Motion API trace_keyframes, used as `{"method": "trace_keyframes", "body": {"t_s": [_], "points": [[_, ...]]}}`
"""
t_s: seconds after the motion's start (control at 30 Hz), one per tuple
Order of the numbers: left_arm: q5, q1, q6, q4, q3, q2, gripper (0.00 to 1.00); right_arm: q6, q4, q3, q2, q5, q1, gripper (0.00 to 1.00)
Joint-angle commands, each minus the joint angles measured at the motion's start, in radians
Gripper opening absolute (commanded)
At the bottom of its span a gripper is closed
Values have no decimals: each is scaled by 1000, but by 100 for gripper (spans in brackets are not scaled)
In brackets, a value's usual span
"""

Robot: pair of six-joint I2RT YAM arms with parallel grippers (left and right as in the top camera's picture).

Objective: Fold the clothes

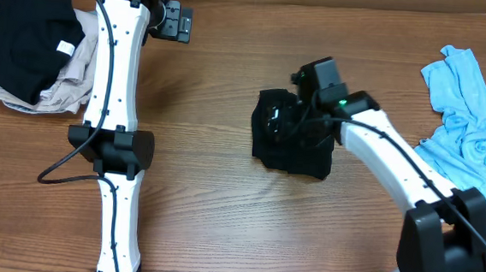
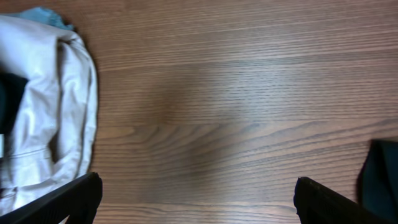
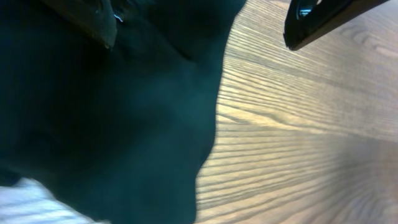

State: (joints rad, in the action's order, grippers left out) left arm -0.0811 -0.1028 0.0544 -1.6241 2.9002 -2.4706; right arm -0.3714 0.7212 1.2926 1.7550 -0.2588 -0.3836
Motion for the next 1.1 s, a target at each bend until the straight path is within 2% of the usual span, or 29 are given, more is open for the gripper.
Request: {"method": "trace_keyframes", "body": {"t_s": [0.0, 0.07, 0.1, 0.4, 0.6, 0.77, 1.07], "points": [[68, 2, 12, 6, 14, -23, 100, -21, 67, 101, -122, 19, 65, 93], [124, -3, -18, 4, 14, -23, 100, -18, 132, 142, -174, 23, 105, 95], [146, -5, -33, 2, 14, -23, 100, -19, 159, 158, -196, 23, 127, 100], [323, -39, -55, -59, 14, -23, 100, -18, 343, 182, -313, -34, 327, 100], [327, -80, -27, -66, 14, -23, 100, 68, 402, 182, -313, -179, 348, 100], [342, -145, -21, -66, 14, -23, 100, 73, 475, 182, -313, -145, 348, 100], [257, -237, -22, -66, 11, -23, 100, 72, 506, 182, -313, -93, 428, 100]]}}
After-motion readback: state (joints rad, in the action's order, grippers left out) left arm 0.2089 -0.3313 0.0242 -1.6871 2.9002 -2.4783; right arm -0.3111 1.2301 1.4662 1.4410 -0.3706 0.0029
